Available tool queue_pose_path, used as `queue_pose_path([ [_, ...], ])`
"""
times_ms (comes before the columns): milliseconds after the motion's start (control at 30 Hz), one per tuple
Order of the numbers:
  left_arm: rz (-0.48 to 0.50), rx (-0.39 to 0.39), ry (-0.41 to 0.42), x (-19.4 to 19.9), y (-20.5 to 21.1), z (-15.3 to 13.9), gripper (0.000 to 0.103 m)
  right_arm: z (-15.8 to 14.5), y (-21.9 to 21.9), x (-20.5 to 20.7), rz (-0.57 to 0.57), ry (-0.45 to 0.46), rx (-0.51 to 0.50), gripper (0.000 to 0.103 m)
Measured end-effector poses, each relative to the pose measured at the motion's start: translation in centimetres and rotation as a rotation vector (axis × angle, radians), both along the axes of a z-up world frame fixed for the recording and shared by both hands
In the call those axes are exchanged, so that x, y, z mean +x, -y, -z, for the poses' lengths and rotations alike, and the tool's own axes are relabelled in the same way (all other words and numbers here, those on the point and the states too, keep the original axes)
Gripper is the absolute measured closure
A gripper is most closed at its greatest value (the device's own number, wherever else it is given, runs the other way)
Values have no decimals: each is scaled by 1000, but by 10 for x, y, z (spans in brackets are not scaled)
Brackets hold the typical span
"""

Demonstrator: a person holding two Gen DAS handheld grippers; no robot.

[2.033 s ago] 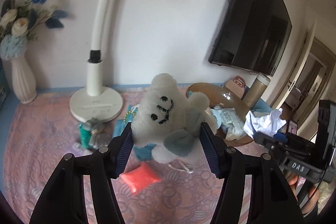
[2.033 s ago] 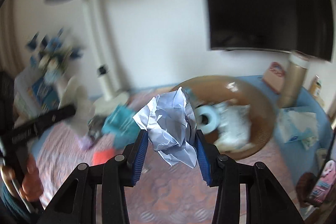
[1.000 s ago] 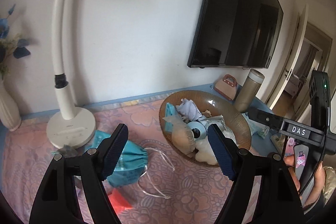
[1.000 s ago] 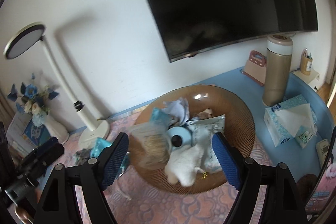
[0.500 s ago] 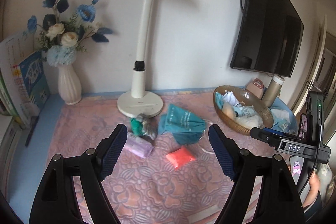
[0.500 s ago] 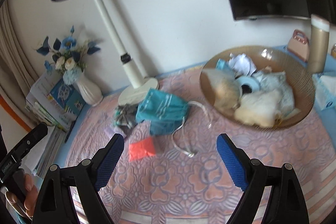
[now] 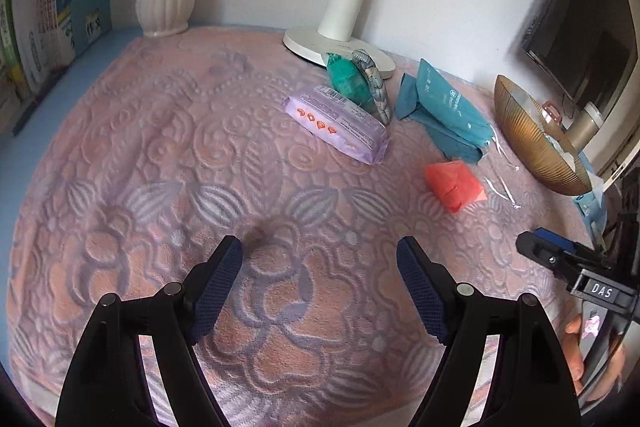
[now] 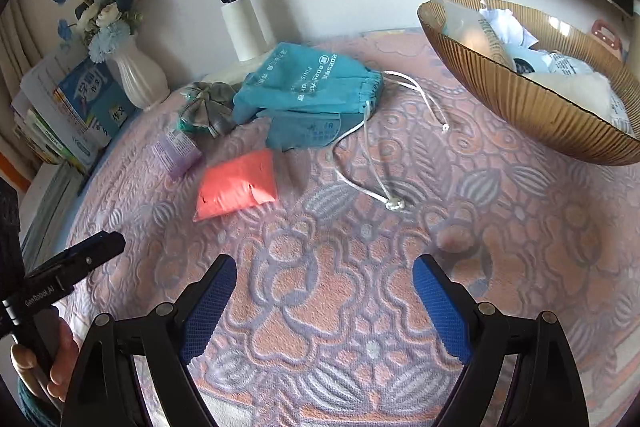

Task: Organize soft objects
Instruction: 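Grasp the purple wipes pack with the left gripper while the right grasps the red pouch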

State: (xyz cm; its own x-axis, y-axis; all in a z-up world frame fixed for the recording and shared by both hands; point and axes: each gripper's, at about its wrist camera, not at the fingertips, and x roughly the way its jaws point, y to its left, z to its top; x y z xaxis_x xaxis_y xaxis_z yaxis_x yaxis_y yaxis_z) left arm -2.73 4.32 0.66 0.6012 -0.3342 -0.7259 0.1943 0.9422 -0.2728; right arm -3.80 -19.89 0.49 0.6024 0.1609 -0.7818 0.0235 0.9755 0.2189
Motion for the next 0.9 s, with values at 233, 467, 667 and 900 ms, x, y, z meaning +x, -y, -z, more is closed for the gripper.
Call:
queue_pose_path([
  [233,-14,-117,-20,3,-17,5,25,3,6,2,-12,-6,40,14],
  [467,-25,-130,-18,4,-18,5,25,0,-7,2,-27,-15,-46,14],
  [667,-27,-85,-15,2,-13,5,25,0,-24,0,-40,-6,-151,14],
  [900,-35,-9,-19,1,-7,5,24,-1,-41,-2,-65,-3,-254,14],
])
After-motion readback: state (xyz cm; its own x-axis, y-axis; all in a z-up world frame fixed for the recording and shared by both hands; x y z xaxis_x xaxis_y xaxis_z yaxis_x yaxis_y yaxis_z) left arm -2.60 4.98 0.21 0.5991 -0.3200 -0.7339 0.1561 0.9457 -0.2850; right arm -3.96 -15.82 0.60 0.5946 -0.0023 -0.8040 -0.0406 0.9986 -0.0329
